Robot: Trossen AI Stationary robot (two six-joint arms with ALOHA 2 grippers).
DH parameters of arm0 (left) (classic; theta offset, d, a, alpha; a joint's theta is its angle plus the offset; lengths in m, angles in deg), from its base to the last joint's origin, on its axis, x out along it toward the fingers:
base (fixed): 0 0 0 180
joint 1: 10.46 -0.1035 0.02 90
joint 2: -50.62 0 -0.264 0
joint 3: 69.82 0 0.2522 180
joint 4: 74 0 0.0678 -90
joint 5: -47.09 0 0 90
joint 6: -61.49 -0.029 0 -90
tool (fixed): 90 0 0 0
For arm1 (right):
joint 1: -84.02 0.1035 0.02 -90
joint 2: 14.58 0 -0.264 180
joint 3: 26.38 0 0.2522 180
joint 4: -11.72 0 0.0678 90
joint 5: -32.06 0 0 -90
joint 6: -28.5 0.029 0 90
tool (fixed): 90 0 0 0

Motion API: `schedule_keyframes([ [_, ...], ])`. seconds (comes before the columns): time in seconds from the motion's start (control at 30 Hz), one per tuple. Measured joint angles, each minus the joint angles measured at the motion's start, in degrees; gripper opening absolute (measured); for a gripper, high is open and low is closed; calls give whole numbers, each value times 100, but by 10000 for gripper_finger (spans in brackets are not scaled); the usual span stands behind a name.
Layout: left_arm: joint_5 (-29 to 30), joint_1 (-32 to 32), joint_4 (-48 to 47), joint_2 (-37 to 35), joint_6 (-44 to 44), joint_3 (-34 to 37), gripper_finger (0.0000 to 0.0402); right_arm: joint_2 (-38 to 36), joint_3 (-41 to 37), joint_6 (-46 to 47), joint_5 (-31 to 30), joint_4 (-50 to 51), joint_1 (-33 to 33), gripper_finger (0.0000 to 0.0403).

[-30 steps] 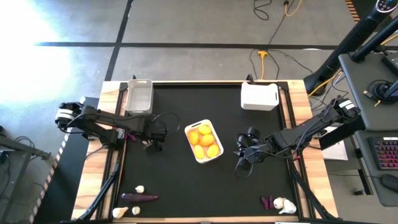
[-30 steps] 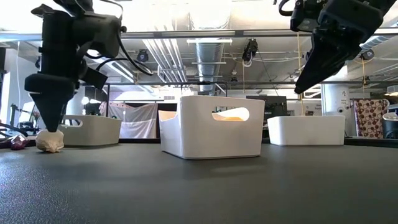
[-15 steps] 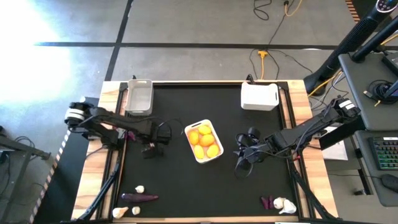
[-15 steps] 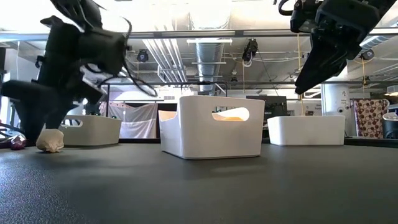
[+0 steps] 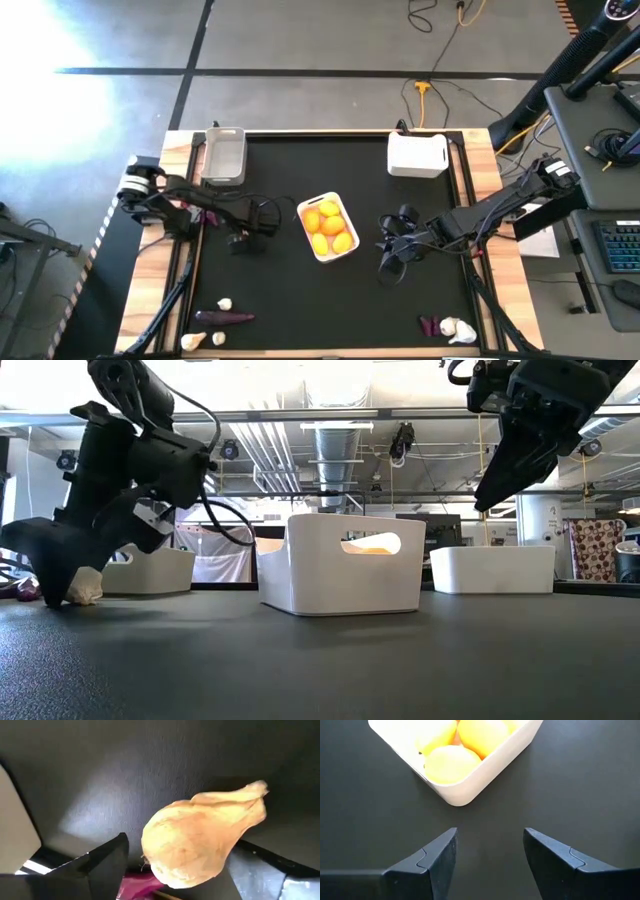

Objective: Sort produce into baskets
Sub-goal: Put the garlic into the top white bin

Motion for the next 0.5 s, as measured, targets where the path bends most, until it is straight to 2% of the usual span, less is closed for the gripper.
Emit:
schedule_keyframes([
  [0.1,93,-4,278,-209,89,1,253,0,0,-2,0,-1,0,219],
  [0.2,109,1,507,-428,166,-5,190,0,0,-2,0,-2,0,219],
  [0.37,-676,212,1359,-827,467,-14,94,0,0,-4,-1,-3,0,219],
  [0.5,-942,697,1841,-1162,1042,-177,69,0,0,-5,-44,-12,24,219],
])
